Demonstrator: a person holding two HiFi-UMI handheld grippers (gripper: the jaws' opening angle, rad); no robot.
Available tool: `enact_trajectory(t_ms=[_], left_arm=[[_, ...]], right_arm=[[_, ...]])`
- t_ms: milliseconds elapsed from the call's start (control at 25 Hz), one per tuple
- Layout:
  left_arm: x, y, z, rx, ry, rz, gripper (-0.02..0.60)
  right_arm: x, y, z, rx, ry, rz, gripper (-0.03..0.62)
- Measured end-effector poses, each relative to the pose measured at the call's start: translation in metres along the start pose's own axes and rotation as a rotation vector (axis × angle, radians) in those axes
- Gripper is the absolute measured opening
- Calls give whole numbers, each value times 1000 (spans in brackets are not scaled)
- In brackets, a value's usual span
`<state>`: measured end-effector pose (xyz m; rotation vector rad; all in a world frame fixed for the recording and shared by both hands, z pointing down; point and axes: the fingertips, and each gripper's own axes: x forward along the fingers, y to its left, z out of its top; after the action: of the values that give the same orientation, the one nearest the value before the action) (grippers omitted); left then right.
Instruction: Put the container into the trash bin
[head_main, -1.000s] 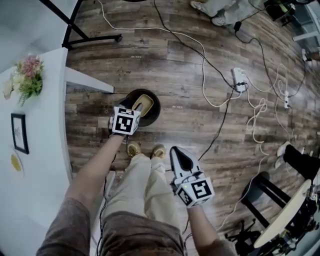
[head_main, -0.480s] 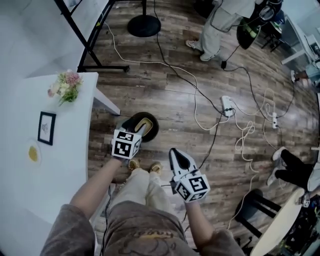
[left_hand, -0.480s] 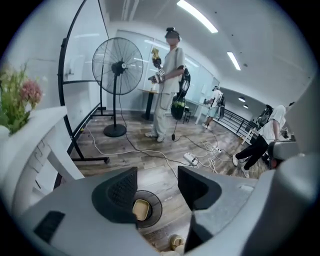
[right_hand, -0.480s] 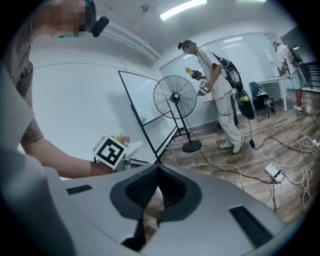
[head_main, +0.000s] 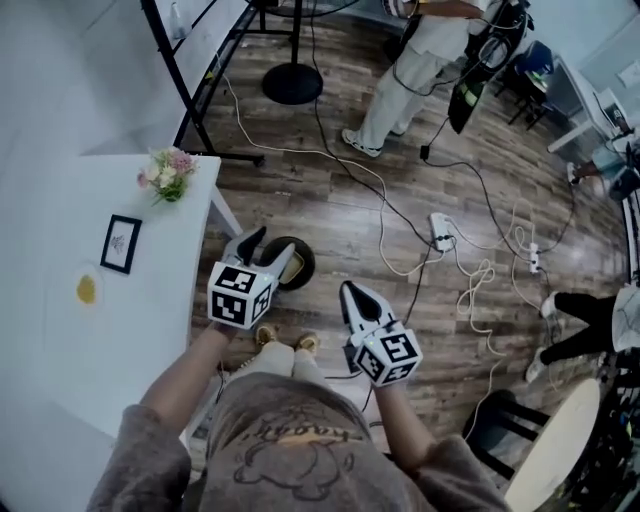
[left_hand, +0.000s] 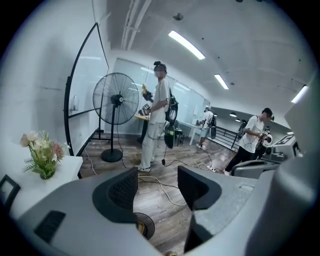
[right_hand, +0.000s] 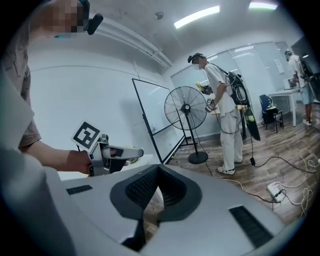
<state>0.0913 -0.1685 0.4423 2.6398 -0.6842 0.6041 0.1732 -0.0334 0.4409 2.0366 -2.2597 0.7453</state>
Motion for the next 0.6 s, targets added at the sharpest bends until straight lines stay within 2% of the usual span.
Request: enact_trajectory(t_ms=[280, 600], left_arm=[[-61, -36, 29, 33, -86, -54, 236], [-117, -51, 45, 21, -178, -107, 236]], right_arm=[[-23, 21, 33, -39, -45, 0, 2], [-32, 41, 56, -76, -97, 13, 2]])
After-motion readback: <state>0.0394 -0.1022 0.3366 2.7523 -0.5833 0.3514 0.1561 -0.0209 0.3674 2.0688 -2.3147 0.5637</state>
